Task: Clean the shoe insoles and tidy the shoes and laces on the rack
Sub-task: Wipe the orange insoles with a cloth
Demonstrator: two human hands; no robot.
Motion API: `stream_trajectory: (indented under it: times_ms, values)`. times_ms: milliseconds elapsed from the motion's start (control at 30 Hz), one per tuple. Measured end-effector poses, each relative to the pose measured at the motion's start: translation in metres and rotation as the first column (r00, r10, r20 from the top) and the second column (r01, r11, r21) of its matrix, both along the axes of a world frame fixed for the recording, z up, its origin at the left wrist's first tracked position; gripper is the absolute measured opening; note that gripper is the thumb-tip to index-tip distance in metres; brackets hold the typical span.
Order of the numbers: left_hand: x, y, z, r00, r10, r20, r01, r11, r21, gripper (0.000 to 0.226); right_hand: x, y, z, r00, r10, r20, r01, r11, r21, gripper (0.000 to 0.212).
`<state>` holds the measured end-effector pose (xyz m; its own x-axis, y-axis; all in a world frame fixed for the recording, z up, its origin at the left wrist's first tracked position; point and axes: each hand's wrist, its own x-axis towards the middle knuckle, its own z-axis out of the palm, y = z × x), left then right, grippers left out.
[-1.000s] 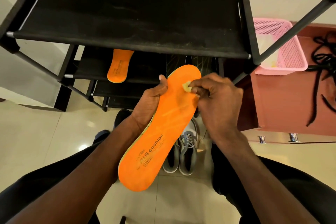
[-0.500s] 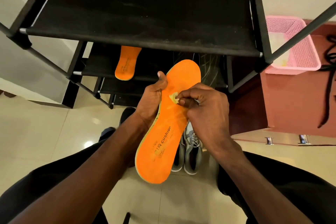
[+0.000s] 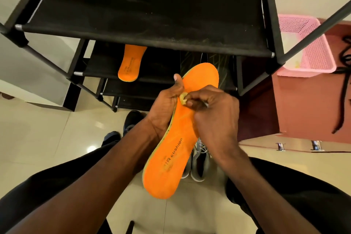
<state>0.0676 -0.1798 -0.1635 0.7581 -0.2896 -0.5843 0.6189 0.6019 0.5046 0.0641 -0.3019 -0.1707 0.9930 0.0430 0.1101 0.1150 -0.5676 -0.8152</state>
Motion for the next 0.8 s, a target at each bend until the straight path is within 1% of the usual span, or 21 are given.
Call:
stream_trajectory:
  times_ms: [33,100,167,200,233,300,367,400,500,533,600,667,700,733,767,800]
  values:
    - [0.001,0.0,0.0,1.0,0.012,-0.005,-0.012,1.0,-0.015,0.082,-0.003,0.003,-0.002,1.0,0.023,0.005,-0.023,1.0,0.002,0.024]
    - [0.001,0.001,-0.004,0.999,0.024,-0.024,-0.026,0.998,-0.054,0.077,-0.004,0.004,-0.004,0.997,0.025,0.071,-0.02,0.998,-0.066,0.025]
    - [-0.001,-0.001,-0.002,1.0,0.014,-0.011,-0.014,0.999,-0.052,0.068,0.002,-0.001,-0.001,0.985,-0.023,0.169,0.055,0.98,-0.19,0.029]
    - [-0.002,-0.002,-0.003,1.0,-0.007,0.008,0.007,1.0,-0.03,0.064,0.008,-0.006,0.001,0.977,-0.055,0.205,0.101,0.97,-0.221,0.029]
    - [-0.004,-0.003,-0.003,0.999,-0.036,0.031,0.036,0.999,-0.002,0.063,0.015,-0.012,0.002,0.97,-0.086,0.229,0.138,0.965,-0.223,0.027]
    - [-0.008,-0.007,-0.003,0.992,-0.11,0.064,0.106,0.992,0.065,0.064,0.03,-0.026,0.004,0.96,-0.158,0.233,0.197,0.968,-0.157,0.021]
    - [-0.012,-0.01,-0.005,0.989,-0.138,0.058,0.132,0.985,0.108,0.064,0.04,-0.036,0.007,0.962,-0.221,0.158,0.234,0.97,-0.072,0.017]
    - [-0.012,-0.011,-0.007,0.987,-0.15,0.062,0.14,0.981,0.134,0.064,0.042,-0.038,0.008,0.968,-0.222,0.113,0.229,0.972,-0.055,0.015]
    - [-0.011,-0.01,-0.012,0.98,-0.17,0.102,0.15,0.973,0.176,0.065,0.037,-0.035,0.011,0.987,-0.155,0.043,0.158,0.986,-0.063,0.015]
    - [-0.011,-0.009,-0.013,0.985,-0.146,0.093,0.13,0.978,0.161,0.064,0.033,-0.03,0.011,0.992,-0.119,0.029,0.121,0.991,-0.059,0.017]
    - [-0.008,-0.008,-0.015,0.995,-0.087,0.054,0.083,0.994,0.076,0.065,0.023,-0.019,0.007,1.0,-0.027,0.007,0.027,0.997,-0.075,0.025]
    - [-0.004,-0.005,-0.017,0.998,-0.042,0.039,0.042,0.999,0.009,0.074,0.013,-0.007,0.003,0.998,0.059,-0.001,-0.059,0.992,-0.112,0.028]
    - [-0.001,-0.003,-0.017,0.998,-0.035,0.045,0.035,0.999,0.012,0.077,0.011,-0.004,0.001,0.997,0.083,-0.011,-0.083,0.989,-0.122,0.027]
    - [0.002,0.0,-0.017,0.999,-0.029,0.037,0.028,0.999,0.025,0.076,0.011,-0.003,0.0,0.995,0.091,-0.047,-0.096,0.99,-0.107,0.025]
    - [0.005,0.001,-0.017,0.999,-0.018,0.033,0.017,0.999,0.032,0.073,0.012,-0.005,0.001,0.99,0.087,-0.115,-0.093,0.995,-0.045,0.022]
    - [0.008,0.005,-0.017,1.0,0.011,0.021,-0.012,0.999,0.053,0.071,0.014,-0.006,0.004,0.974,0.075,-0.214,-0.061,0.996,0.072,0.019]
